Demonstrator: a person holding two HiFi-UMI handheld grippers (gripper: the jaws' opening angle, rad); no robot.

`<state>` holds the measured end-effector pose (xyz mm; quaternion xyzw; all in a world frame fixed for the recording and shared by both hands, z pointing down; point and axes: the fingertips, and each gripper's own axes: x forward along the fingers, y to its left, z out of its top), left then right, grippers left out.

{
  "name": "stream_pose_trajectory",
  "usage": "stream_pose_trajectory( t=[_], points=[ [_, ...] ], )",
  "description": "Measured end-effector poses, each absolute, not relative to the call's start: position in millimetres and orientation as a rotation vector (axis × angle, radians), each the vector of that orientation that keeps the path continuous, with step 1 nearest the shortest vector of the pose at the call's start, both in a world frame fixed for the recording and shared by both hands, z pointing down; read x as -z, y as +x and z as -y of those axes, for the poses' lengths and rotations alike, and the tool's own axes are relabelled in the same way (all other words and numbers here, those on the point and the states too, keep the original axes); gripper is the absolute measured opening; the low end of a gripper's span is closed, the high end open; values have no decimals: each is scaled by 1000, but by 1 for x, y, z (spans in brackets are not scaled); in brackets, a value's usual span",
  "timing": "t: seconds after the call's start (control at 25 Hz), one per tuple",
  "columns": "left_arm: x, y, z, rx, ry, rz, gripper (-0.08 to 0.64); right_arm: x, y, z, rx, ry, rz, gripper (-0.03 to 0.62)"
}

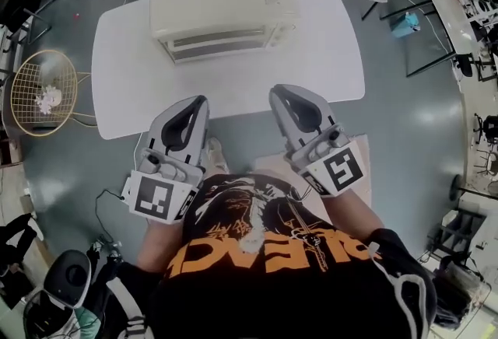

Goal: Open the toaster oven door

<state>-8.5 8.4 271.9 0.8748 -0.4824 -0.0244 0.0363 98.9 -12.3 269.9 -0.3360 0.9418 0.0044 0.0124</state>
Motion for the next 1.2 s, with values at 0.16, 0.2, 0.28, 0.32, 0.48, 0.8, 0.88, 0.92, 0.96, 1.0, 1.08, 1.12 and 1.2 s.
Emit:
stream_pose_trajectory(
  t=[0.16,0.2,0.28,0.32,0.48,0.8,0.88,0.92,0.96,1.0,1.08,1.12,1.2],
  points=[
    [-276,-35,19,83,2694,1449,21,-274,64,41,-51,-1026,-2985,43],
    [-278,-41,25,80,2694,1442,21,-278,56,47,-64,-1013,-3010,46],
    [-283,-52,38,71,2692,1431,20,-294,44,61,-87,-985,-3088,60],
    [-286,-57,44,65,2689,1427,20,-304,40,69,-93,-975,-3133,66],
    [-296,-73,64,29,2679,1422,21,-341,20,101,-142,-905,-3330,105],
    [-314,-98,73,34,2638,1434,20,-435,0,151,-662,-604,-3826,140],
    [-327,-104,75,-11,2633,1450,20,-451,-2,158,-816,-504,-3920,146],
    [-335,-107,77,-36,2629,1459,20,-458,-3,161,-877,-452,-3959,147],
    [-343,-109,79,-59,2623,1467,20,-463,-4,164,-938,-403,-3991,150],
    [-351,-112,82,-78,2617,1474,20,-467,-6,166,-1001,-361,-4014,149],
    [-364,-118,89,-98,2605,1492,20,-472,-11,172,-1110,-297,-4040,150],
    [-368,-121,92,-99,2601,1504,20,-473,-14,174,-1149,-270,-4050,149],
    [-372,-126,98,-92,2599,1525,21,-475,-19,176,-1198,-210,-4073,149]
  ],
)
